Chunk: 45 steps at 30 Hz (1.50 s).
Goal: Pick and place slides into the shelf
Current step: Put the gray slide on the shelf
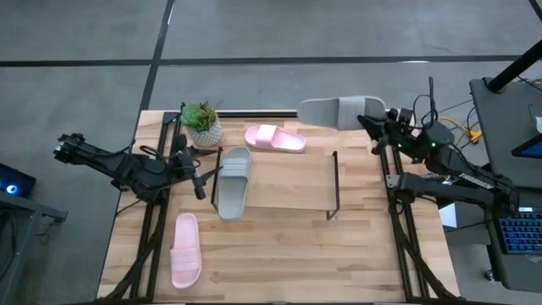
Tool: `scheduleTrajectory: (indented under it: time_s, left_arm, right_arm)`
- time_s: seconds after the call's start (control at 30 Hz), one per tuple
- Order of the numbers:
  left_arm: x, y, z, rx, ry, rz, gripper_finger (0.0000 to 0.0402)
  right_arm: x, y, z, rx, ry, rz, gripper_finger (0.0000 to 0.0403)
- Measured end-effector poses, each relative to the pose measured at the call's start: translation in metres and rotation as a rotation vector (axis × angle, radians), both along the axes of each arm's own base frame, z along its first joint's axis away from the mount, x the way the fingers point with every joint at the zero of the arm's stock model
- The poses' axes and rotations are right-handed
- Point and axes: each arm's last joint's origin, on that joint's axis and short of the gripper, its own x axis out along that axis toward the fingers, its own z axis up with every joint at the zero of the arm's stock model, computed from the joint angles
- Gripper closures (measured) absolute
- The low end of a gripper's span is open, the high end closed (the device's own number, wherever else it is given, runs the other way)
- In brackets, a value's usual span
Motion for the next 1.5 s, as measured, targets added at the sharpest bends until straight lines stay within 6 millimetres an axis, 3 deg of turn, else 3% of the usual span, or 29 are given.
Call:
scheduleTrajectory:
  time_s: [0.37, 0.7, 1.17, 1.5]
  left_arm:
    - [0.017, -0.010, 0.006, -0.065, -0.093, -0.170, 0.0194]
    - [0.033, -0.016, 0.008, -0.089, -0.167, -0.175, 0.0194]
    - [0.051, -0.019, 0.012, -0.146, -0.292, -0.163, 0.0194]
    - [0.064, -0.016, 0.009, -0.163, -0.318, -0.199, 0.0194]
  right_arm:
    - [0.009, 0.018, 0.005, -0.158, 0.007, 0.151, 0.0392]
    - [0.024, 0.029, 0.009, -0.275, 0.003, 0.232, 0.0392]
    - [0.065, 0.057, 0.012, -0.547, -0.029, 0.374, 0.0392]
    - [0.096, 0.063, 0.016, -0.564, 0.015, 0.418, 0.0392]
